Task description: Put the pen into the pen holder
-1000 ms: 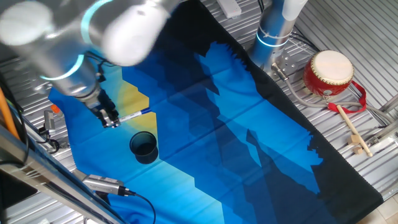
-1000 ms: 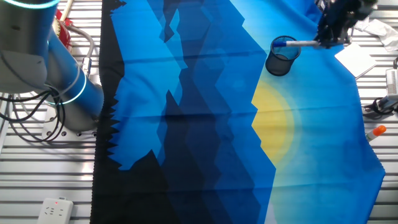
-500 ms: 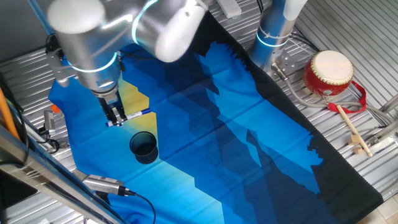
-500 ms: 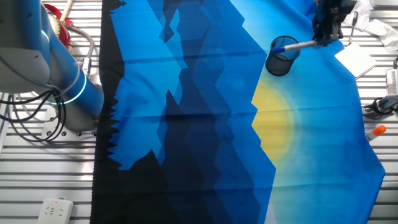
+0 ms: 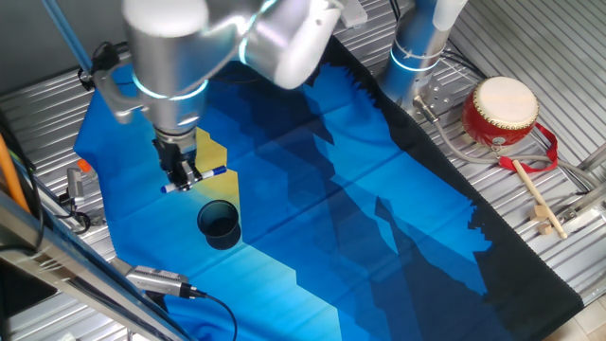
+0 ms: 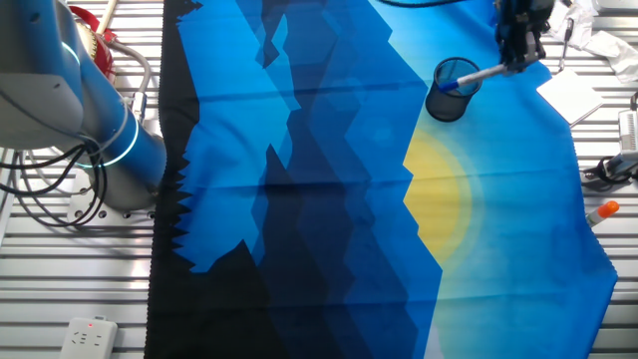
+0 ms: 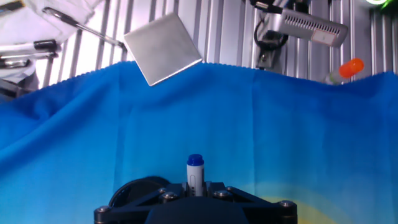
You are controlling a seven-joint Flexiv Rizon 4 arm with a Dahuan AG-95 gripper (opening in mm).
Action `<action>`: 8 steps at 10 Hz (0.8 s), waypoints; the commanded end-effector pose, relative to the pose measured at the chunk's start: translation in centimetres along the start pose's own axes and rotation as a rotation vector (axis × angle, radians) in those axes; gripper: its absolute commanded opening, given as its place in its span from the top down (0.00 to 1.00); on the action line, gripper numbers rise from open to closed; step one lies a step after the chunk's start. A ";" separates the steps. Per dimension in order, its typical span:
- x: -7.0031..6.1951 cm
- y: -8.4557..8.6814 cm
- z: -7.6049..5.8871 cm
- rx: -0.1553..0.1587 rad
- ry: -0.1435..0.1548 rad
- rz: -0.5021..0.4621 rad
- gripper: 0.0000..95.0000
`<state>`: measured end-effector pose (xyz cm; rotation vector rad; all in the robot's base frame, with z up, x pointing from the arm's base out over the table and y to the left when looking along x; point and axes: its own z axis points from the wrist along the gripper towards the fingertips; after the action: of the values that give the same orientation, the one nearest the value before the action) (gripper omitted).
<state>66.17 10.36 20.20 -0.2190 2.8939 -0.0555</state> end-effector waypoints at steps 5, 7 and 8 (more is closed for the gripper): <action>0.1 0.2 -0.2 0.016 -0.110 -0.038 1.00; 0.0 1.1 -0.2 0.015 -0.097 -0.006 1.00; -0.1 1.4 0.0 0.015 -0.097 0.006 1.00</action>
<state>65.99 11.96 20.06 -0.2094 2.7895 -0.0619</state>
